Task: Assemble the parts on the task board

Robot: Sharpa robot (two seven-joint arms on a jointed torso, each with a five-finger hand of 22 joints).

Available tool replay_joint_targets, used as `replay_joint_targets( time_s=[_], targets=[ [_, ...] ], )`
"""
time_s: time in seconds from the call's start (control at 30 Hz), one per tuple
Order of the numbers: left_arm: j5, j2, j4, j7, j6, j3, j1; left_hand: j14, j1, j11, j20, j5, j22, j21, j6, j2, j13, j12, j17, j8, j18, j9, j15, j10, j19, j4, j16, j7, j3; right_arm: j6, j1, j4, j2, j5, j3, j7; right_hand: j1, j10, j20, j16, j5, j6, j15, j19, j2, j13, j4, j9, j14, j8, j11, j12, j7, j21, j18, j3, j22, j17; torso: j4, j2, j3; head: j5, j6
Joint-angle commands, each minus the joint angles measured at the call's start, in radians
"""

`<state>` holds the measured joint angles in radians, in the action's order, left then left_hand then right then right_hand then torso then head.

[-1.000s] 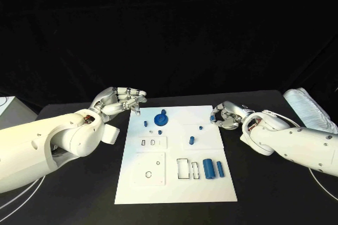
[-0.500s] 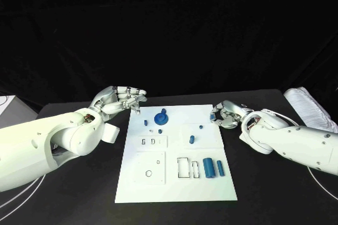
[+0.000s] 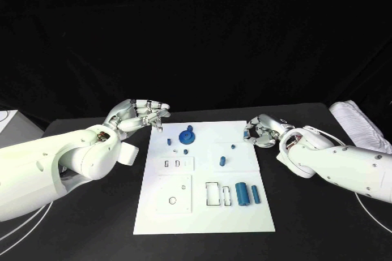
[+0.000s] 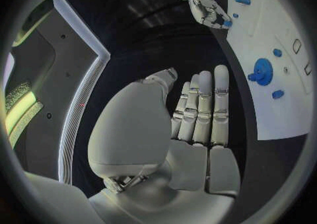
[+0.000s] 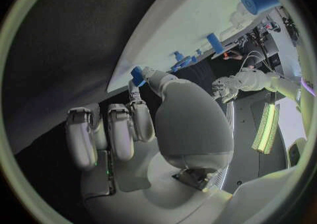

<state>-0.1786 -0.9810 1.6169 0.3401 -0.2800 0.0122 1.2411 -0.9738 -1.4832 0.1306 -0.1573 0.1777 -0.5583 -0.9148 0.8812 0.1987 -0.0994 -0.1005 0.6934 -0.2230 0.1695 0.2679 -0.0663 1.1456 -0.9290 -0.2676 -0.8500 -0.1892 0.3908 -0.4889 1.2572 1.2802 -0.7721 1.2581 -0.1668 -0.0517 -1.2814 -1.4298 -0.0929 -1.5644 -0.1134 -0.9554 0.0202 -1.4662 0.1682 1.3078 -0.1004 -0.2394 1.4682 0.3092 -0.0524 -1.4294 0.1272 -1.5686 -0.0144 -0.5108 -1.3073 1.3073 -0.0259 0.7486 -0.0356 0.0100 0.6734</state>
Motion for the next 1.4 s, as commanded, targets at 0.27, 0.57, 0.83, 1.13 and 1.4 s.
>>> replay_joint_targets(
  time_s=[0.27,0.57,0.83,1.13,1.4],
  targets=[
    [-0.003,0.004,-0.006,0.007,0.017,-0.001,0.0,-0.003,0.008,-0.002,-0.002,-0.006,-0.002,-0.005,0.0,0.001,-0.001,0.001,0.001,-0.006,0.014,0.002,0.002,-0.008,0.007,0.0,-0.004,0.0,0.004,-0.101,0.012,0.06,-0.017,0.021,0.003,-0.031,0.009,-0.012,0.012,-0.006,-0.004,-0.012,0.007,-0.105,-0.006,0.129,-0.002,-0.003,0.103,0.009,0.005,-0.006,-0.002,-0.002,0.014,-0.005,-0.263,0.263,0.0005,-0.002,0.0008,0.002,-0.003],
    [-0.003,0.009,-0.012,0.006,0.016,0.0,0.0,-0.003,0.008,-0.002,-0.002,-0.006,-0.002,-0.005,0.0,0.001,-0.001,0.001,0.001,-0.006,0.014,0.002,0.002,-0.008,0.007,0.0,-0.004,0.0,0.004,-0.107,0.038,0.189,-0.028,0.053,0.006,-0.116,0.008,-0.011,0.013,-0.006,-0.009,-0.012,0.006,-0.105,-0.008,0.128,-0.001,-0.004,0.103,0.012,0.007,-0.005,-0.003,-0.002,0.014,-0.007,-0.263,0.263,-0.0047,-0.008,0.0063,0.008,-0.002],
    [-0.003,0.018,-0.017,0.004,0.015,0.001,0.0,-0.003,0.008,-0.002,-0.002,-0.006,-0.002,-0.006,0.0,0.001,-0.002,0.0,0.001,-0.006,0.014,0.002,0.002,-0.008,0.007,0.001,-0.004,0.0,0.005,-0.086,0.042,0.309,0.018,0.092,0.005,-0.21,0.008,-0.012,0.013,-0.006,-0.013,-0.011,0.005,-0.105,-0.008,0.129,0.001,-0.004,0.103,0.012,0.007,-0.006,-0.003,-0.002,0.014,-0.008,-0.263,0.263,-0.0024,-0.014,0.0117,0.022,0.008],
    [-0.003,0.024,-0.021,-0.001,0.013,0.004,0.0,-0.003,0.008,-0.002,-0.002,-0.006,-0.002,-0.006,0.0,0.001,-0.002,0.0,0.001,-0.006,0.014,0.002,0.002,-0.008,0.007,0.001,-0.004,0.0,0.005,-0.065,0.028,0.36,0.104,0.14,0.0,-0.298,0.008,-0.012,0.013,-0.006,-0.015,-0.01,0.005,-0.105,-0.009,0.128,0.001,-0.004,0.103,0.013,0.008,-0.005,-0.003,-0.002,0.014,-0.009,-0.263,0.263,-0.0043,-0.022,0.0194,0.033,0.02],
    [-0.003,0.031,-0.024,-0.005,0.012,0.006,0.001,-0.003,0.009,-0.002,-0.002,-0.006,-0.003,-0.006,0.001,0.001,-0.002,-0.001,0.001,-0.006,0.014,0.002,0.002,-0.008,0.008,0.001,-0.005,0.0,0.005,-0.056,-0.001,0.336,0.188,0.176,-0.004,-0.344,0.007,-0.012,0.013,-0.006,-0.017,-0.009,0.005,-0.105,-0.01,0.128,0.002,-0.005,0.103,0.013,0.007,-0.005,-0.003,-0.002,0.014,-0.01,-0.263,0.263,-0.0043,-0.027,0.0242,0.042,0.029]
  ],
)
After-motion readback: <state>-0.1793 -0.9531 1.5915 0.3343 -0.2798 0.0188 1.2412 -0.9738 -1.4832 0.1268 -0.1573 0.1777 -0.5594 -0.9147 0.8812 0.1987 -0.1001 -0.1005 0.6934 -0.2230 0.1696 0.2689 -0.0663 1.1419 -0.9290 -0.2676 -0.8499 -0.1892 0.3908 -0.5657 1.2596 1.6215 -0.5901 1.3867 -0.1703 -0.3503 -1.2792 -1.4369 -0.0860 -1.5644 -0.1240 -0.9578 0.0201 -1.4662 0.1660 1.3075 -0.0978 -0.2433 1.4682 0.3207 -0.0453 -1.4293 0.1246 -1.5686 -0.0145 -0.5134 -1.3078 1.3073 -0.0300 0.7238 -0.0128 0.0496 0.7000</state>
